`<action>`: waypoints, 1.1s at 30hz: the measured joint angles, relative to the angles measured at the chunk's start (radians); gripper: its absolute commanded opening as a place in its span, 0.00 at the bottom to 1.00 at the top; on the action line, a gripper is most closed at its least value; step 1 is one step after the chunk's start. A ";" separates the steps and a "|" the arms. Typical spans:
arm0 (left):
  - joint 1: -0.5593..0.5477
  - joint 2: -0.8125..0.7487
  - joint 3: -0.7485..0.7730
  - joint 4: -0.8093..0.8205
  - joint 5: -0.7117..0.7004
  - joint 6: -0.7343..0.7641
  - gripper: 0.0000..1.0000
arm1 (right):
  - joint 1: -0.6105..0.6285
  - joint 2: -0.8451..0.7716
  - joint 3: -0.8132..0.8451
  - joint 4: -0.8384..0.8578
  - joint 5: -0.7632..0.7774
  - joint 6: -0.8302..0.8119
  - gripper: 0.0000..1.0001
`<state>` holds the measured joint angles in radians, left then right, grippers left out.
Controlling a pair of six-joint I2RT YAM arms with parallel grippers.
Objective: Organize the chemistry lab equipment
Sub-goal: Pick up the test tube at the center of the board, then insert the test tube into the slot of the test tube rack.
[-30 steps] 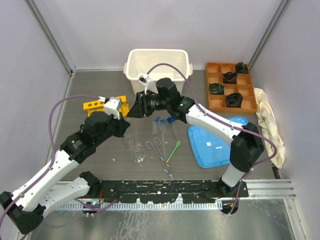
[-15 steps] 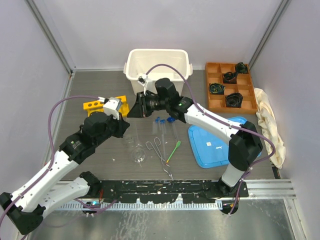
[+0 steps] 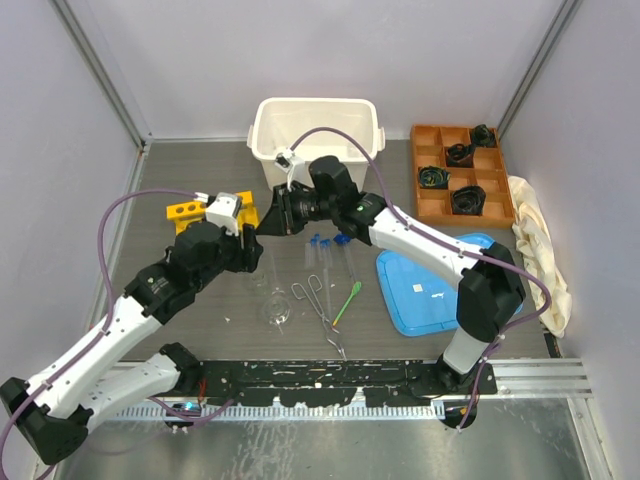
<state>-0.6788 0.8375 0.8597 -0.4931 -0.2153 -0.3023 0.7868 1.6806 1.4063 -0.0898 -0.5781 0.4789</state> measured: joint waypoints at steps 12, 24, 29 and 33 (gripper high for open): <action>0.145 0.090 0.154 -0.095 -0.173 -0.027 0.56 | 0.023 0.154 0.238 -0.129 0.178 -0.192 0.01; 0.630 0.253 0.221 -0.150 0.118 -0.117 0.53 | 0.077 0.442 0.458 -0.172 0.378 -0.374 0.01; 0.735 0.285 0.221 -0.151 0.229 -0.148 0.52 | 0.111 0.534 0.576 -0.174 0.422 -0.426 0.01; 0.764 0.301 0.221 -0.151 0.266 -0.158 0.52 | 0.129 0.563 0.642 -0.165 0.439 -0.455 0.01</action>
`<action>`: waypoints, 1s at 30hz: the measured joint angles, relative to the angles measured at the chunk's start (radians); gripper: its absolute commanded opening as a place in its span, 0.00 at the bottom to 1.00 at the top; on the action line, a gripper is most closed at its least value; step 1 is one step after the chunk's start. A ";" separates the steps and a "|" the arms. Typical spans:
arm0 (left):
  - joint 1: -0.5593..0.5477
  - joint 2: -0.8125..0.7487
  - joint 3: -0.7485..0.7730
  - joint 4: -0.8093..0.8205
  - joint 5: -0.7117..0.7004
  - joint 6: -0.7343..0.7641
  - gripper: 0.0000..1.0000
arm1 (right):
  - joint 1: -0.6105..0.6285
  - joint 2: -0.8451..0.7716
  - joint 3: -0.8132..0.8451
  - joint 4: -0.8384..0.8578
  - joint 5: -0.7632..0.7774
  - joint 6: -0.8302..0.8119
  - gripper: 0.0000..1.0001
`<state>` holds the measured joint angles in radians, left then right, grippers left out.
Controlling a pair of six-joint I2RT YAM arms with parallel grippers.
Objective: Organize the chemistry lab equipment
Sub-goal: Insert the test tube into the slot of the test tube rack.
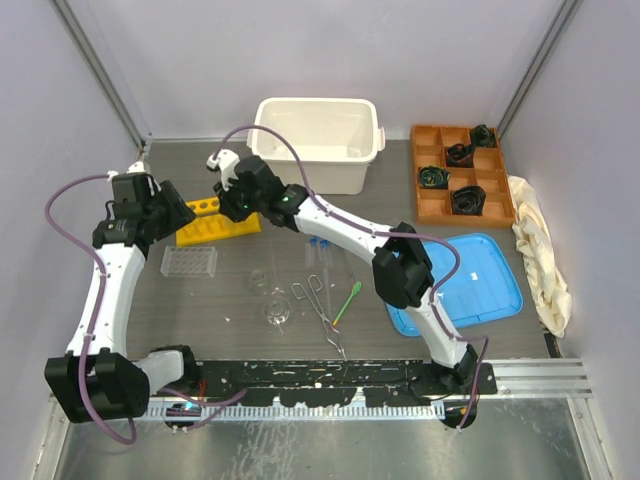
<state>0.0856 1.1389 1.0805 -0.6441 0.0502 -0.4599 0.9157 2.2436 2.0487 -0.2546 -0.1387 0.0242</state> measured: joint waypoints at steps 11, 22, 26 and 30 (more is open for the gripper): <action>0.021 0.013 0.000 0.000 0.026 -0.001 0.51 | 0.007 0.094 0.109 0.085 0.026 -0.043 0.01; 0.033 0.013 0.000 0.000 0.027 -0.001 0.50 | 0.005 0.170 0.162 0.086 0.033 -0.053 0.01; 0.033 0.013 0.000 0.003 0.032 -0.001 0.50 | 0.005 0.170 0.186 0.091 0.033 -0.053 0.01; 0.033 0.013 0.000 0.003 0.037 -0.001 0.50 | 0.005 0.170 0.187 0.094 0.033 -0.053 0.01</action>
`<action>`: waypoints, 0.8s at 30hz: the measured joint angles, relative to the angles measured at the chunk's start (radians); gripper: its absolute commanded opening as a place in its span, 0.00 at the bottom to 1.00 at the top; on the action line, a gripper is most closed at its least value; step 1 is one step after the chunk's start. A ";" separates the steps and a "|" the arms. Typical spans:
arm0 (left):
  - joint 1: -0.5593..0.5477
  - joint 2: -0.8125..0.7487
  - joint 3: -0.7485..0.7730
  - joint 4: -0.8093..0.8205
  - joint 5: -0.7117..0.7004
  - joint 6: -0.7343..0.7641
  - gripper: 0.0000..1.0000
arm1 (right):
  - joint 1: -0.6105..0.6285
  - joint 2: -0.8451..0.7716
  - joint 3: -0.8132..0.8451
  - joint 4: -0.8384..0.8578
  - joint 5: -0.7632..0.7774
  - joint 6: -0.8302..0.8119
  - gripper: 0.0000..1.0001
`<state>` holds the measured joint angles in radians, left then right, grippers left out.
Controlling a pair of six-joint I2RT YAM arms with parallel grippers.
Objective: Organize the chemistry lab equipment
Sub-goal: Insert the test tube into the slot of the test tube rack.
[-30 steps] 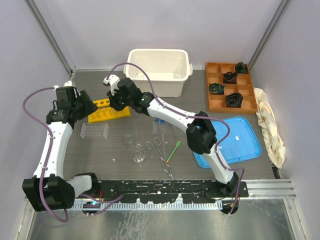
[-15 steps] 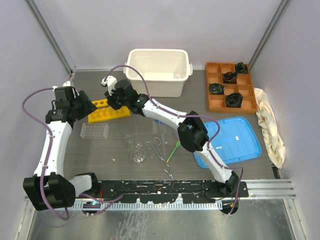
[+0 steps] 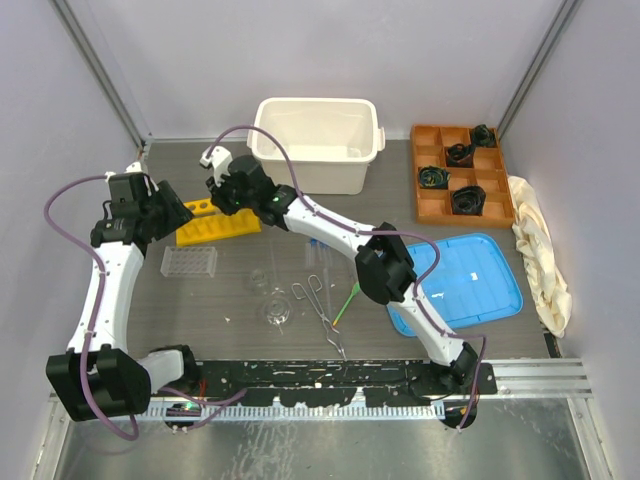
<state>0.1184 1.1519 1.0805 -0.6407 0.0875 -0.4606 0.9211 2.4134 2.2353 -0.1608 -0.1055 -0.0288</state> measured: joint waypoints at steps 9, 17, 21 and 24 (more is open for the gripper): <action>0.001 0.000 0.000 0.000 0.007 0.000 0.49 | 0.000 0.032 0.029 0.010 0.000 0.000 0.01; 0.002 0.001 0.000 0.001 0.008 0.000 0.49 | 0.000 0.045 0.030 0.008 -0.002 0.000 0.01; 0.002 0.003 0.000 0.001 0.008 0.000 0.49 | 0.000 0.051 0.033 0.010 -0.002 0.000 0.04; 0.002 0.003 0.000 0.002 0.010 0.000 0.50 | 0.000 0.056 0.033 0.010 -0.003 0.001 0.09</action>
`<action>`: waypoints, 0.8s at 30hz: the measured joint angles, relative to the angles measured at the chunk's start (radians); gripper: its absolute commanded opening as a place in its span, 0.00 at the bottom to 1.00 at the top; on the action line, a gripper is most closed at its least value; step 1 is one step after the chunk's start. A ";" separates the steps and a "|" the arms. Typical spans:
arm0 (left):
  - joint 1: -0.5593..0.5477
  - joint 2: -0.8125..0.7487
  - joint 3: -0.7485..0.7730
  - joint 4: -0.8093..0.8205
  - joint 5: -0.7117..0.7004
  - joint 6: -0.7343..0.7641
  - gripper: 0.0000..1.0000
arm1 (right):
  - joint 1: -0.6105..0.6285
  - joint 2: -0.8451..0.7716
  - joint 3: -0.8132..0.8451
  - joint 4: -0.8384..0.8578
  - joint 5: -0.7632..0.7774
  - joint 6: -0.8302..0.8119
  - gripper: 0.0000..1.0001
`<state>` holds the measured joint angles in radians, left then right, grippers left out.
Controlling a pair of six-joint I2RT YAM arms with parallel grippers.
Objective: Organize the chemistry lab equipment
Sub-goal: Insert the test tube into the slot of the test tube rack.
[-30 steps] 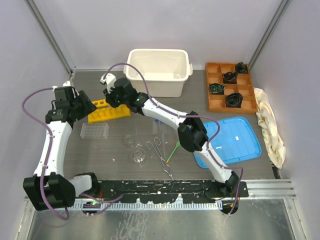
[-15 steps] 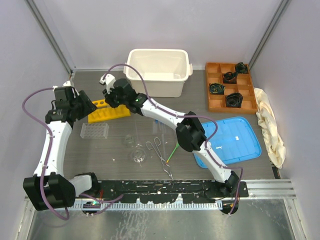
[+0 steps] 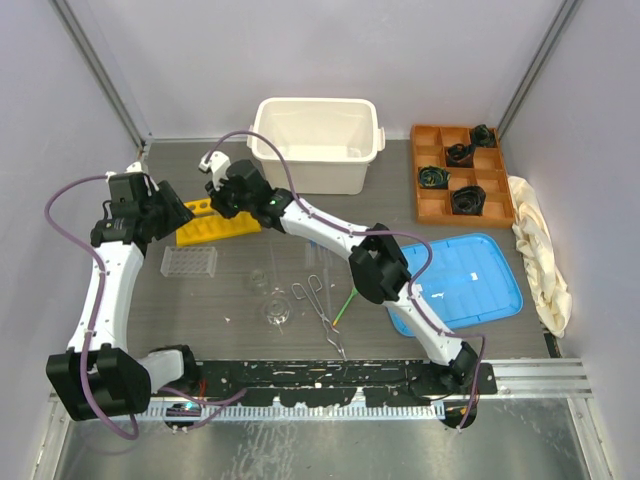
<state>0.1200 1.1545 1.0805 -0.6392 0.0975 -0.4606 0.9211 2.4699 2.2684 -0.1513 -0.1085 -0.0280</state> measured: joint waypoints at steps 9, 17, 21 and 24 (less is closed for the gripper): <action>0.000 0.000 0.000 0.002 0.006 0.000 0.53 | 0.000 0.007 0.000 0.001 0.001 0.003 0.37; 0.000 0.000 0.000 0.003 0.018 0.000 0.54 | 0.000 -0.028 -0.099 0.016 0.014 0.004 0.45; 0.000 0.000 -0.004 0.006 0.031 0.000 0.51 | 0.000 -0.126 -0.226 0.006 0.054 0.011 0.45; 0.000 0.000 -0.004 0.006 0.055 -0.001 0.49 | -0.005 -0.252 -0.334 -0.006 0.105 0.024 0.45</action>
<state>0.1200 1.1545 1.0763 -0.6334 0.1528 -0.4614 0.9157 2.2181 1.9343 -0.1577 -0.0040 -0.0036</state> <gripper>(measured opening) 0.510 0.446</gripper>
